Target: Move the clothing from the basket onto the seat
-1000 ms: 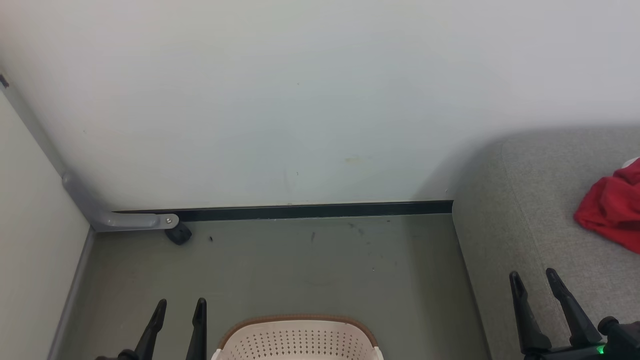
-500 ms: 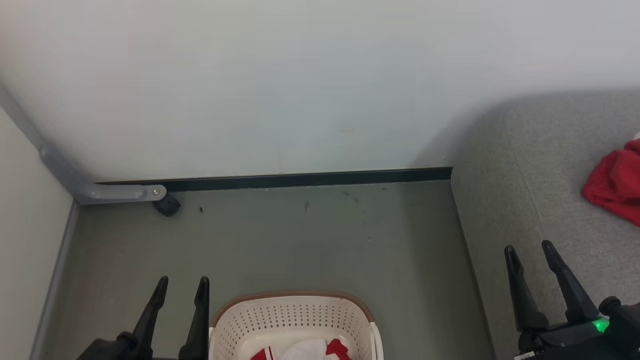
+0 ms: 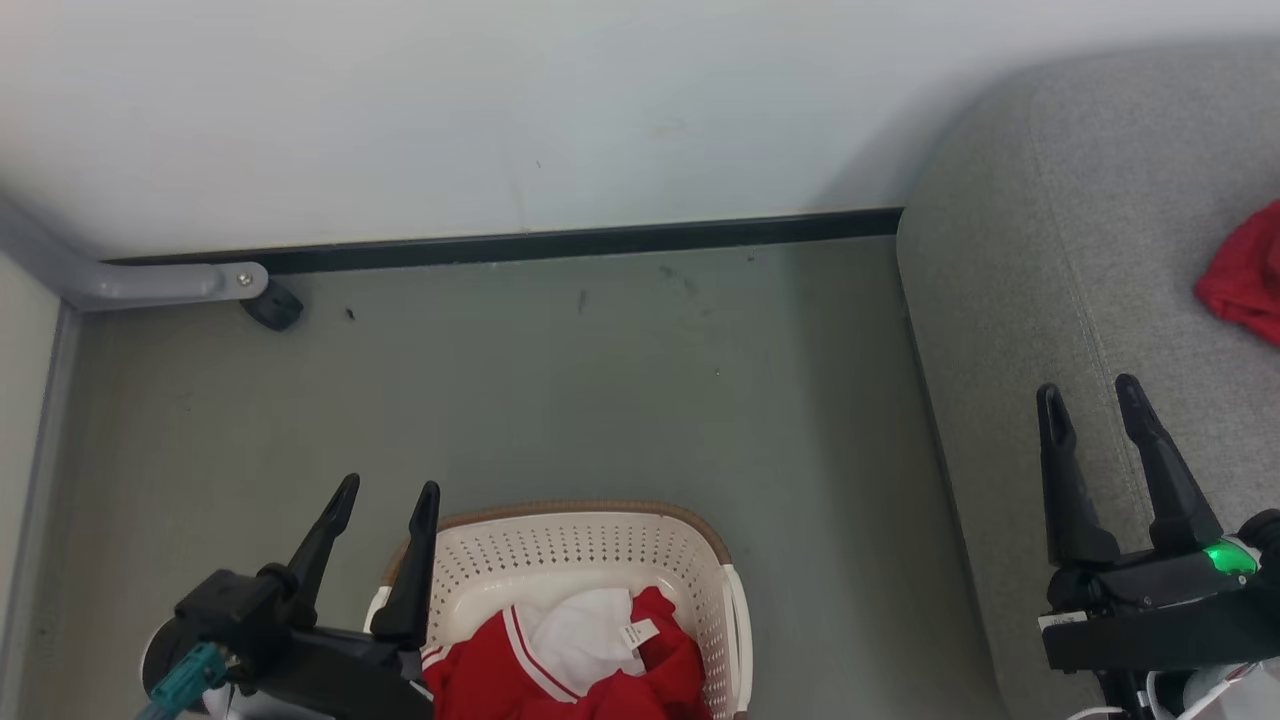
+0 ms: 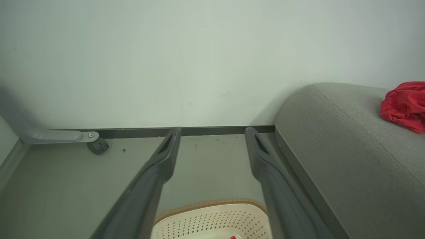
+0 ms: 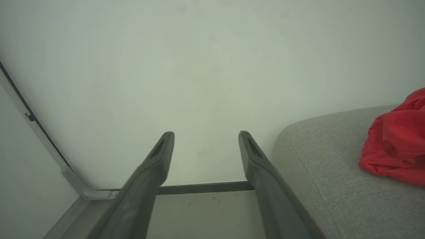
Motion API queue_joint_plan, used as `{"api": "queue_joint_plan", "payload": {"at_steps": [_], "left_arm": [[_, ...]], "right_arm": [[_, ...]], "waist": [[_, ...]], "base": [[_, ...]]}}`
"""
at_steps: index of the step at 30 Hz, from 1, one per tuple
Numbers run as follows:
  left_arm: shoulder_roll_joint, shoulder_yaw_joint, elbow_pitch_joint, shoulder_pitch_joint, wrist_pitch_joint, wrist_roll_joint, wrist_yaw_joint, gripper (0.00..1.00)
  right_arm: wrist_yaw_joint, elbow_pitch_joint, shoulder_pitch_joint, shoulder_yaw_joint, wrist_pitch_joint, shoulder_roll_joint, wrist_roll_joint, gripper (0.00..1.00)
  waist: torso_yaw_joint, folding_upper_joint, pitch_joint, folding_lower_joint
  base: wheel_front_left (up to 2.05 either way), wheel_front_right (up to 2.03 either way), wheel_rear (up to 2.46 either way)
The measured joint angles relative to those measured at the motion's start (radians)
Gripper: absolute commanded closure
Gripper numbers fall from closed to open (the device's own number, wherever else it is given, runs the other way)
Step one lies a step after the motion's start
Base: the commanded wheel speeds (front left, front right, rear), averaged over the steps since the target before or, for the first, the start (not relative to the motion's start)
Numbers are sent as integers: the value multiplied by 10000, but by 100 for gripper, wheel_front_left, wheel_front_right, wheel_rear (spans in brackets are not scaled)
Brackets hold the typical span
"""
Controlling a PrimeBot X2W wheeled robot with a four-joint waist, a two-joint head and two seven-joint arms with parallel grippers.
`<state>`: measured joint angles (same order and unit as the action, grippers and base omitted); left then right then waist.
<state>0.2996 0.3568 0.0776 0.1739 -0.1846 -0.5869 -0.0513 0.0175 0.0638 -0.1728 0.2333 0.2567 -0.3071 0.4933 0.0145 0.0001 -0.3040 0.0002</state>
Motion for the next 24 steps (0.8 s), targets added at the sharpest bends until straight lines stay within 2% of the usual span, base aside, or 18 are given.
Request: {"api": "queue_joint_plan", "payload": {"at_steps": [8, 17, 24], "left_arm": [[-109, 374, 1191, 1177, 556, 0, 428, 0], [-531, 742, 2671, 2005, 965, 0, 614, 0], [-579, 834, 3806, 2598, 1287, 0, 828, 0]], "right_arm": [[-84, 293, -652, -190, 0, 86, 2, 0], [-184, 575, -1144, -270, 0, 115, -13, 0], [-267, 825, -1448, -263, 2, 150, -119, 0]], "waist": [[210, 1, -1010, 0], [426, 1, -2059, 0], [536, 1, -2819, -1]], "base": [[0, 0, 0], [0, 0, 0], [0, 0, 0]]}}
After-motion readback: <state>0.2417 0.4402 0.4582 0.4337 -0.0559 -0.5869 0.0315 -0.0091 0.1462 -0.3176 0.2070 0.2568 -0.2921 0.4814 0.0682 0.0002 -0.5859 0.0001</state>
